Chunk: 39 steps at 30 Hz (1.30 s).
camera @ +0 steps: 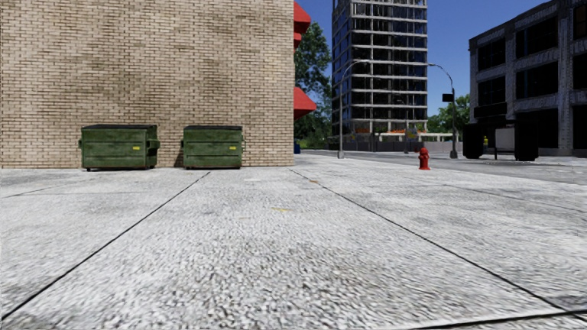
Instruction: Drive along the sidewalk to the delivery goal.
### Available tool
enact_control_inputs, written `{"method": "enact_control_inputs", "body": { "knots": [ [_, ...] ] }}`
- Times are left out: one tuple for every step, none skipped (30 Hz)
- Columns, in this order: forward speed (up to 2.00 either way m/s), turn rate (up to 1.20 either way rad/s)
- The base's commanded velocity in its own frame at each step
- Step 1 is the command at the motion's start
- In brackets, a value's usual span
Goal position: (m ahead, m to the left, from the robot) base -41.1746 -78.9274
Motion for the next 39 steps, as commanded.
{"method": "enact_control_inputs", "body": {
  "knots": [
    [1.80, -0.88],
    [1.80, -0.88],
    [1.80, -0.88],
    [1.80, -0.88],
    [1.80, -0.88],
    [1.80, -0.88],
    [1.80, -0.88],
    [1.80, -0.88],
    [1.80, -0.88],
    [1.80, -0.88],
    [1.80, -0.88],
    [1.80, -0.88],
    [1.80, -0.88],
    [1.80, -0.88],
    [1.80, -0.88],
    [1.80, -0.88],
    [1.77, -0.88],
    [1.65, -0.89],
    [1.52, -0.89],
    [1.52, -0.89],
    [1.45, -0.89],
    [1.41, -0.89],
    [1.41, -0.89],
    [1.37, -0.89],
    [1.33, -0.89],
    [1.22, -0.89],
    [1.22, -0.89],
    [1.15, -0.89],
    [1.12, -0.89],
    [1.11, -0.89],
    [1.11, -0.89],
    [1.11, -0.89],
    [1.11, -0.89],
    [1.11, -0.89],
    [1.11, -0.89],
    [1.11, -0.89],
    [1.11, -0.89],
    [1.11, -0.89],
    [1.11, -0.89]
  ]
}}
